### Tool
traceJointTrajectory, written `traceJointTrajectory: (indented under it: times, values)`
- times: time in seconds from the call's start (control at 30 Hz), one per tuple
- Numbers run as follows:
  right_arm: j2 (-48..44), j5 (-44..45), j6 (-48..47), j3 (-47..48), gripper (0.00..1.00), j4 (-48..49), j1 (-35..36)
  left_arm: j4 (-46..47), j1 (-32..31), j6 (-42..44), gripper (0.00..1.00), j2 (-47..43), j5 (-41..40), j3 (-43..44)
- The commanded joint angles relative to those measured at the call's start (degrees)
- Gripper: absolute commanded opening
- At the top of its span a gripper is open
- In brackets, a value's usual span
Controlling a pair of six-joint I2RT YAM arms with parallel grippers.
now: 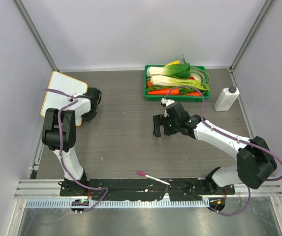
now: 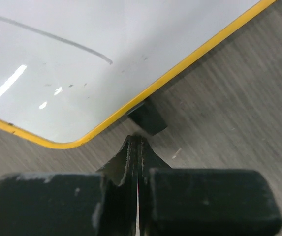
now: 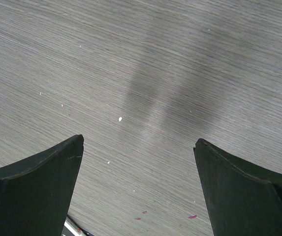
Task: Write a sentence on the whiteboard
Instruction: Move the whiteboard stand to the center of the board.
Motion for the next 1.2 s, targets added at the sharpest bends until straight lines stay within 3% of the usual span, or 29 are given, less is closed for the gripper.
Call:
traceJointTrajectory:
  times: [0.0, 0.17, 0.27, 0.4, 0.63, 1.0, 1.17]
  values:
    - [-0.8, 0.5, -0.8, 0.4, 0.99, 1.4, -0.3, 1.2, 0.4, 0.2, 0.01, -3.6, -0.8, -5.0]
    - [0.0, 0.4, -0.9, 0.9, 0.99, 1.4, -0.3, 3.8, 0.4, 0.5, 0.38, -4.6, 1.4, -6.5]
    - [0.3, 0.5, -1.0, 1.2, 0.99, 1.4, -0.3, 4.7, 0.3, 0.8, 0.49, -3.7, 1.8, -5.1]
    - [0.6, 0.6, -1.0, 1.3, 0.99, 1.4, -0.4, 3.1, 0.3, -0.1, 0.52, -0.3, 1.7, -1.1]
    - [0.8, 0.5, -1.2, 1.1, 0.99, 1.4, -0.6, -1.1, 0.5, -2.7, 0.44, 3.7, -1.5, 4.8]
    - [2.1, -0.3, -1.4, 1.3, 0.99, 1.7, -0.7, -1.4, 1.7, -4.2, 0.41, 0.5, -3.2, 0.4]
    - [2.8, -0.7, -1.4, 1.6, 0.99, 1.8, -0.7, -0.3, 3.8, -2.2, 0.49, -1.4, -2.3, -1.9]
